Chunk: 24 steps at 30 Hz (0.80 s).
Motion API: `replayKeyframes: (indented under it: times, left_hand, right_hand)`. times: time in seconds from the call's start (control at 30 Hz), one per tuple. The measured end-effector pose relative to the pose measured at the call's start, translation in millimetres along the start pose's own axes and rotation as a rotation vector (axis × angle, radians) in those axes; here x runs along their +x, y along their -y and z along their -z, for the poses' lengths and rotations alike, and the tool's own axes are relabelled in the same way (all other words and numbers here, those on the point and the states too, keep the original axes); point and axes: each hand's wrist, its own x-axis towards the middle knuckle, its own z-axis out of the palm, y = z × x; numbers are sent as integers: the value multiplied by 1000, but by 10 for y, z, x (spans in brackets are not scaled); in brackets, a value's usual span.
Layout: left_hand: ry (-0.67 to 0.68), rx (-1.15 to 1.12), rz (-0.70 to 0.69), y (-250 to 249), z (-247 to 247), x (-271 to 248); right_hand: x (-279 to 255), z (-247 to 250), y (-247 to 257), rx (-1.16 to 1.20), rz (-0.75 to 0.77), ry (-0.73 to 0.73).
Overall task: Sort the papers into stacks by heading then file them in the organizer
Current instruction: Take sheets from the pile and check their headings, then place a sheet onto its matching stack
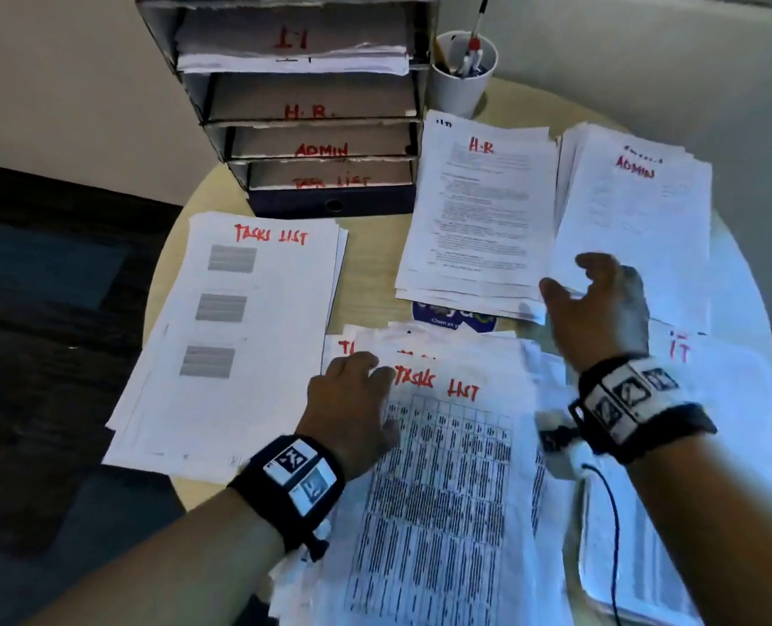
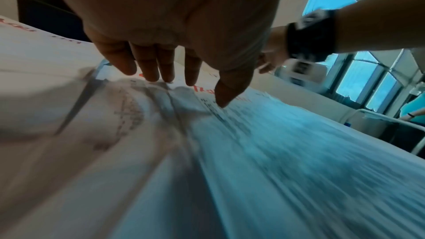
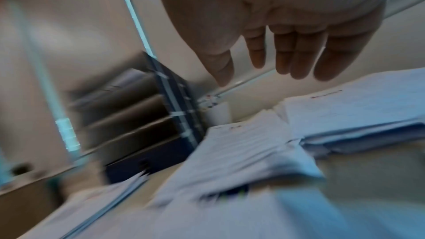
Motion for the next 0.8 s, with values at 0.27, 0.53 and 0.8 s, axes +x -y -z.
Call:
replayKeyframes:
  times: [0.27, 0.53, 0.8]
  left_hand:
    - [102, 246, -132, -174, 239, 595]
    - [85, 30, -56, -100, 272, 487]
    - [-57, -491, -8, 229, 451, 161]
  right_hand:
    - [-2080, -149, -677, -451, 486, 730]
    - [-2144, -147, -716, -405, 508, 689]
    - [-1963, -56, -786, 41, 115, 349]
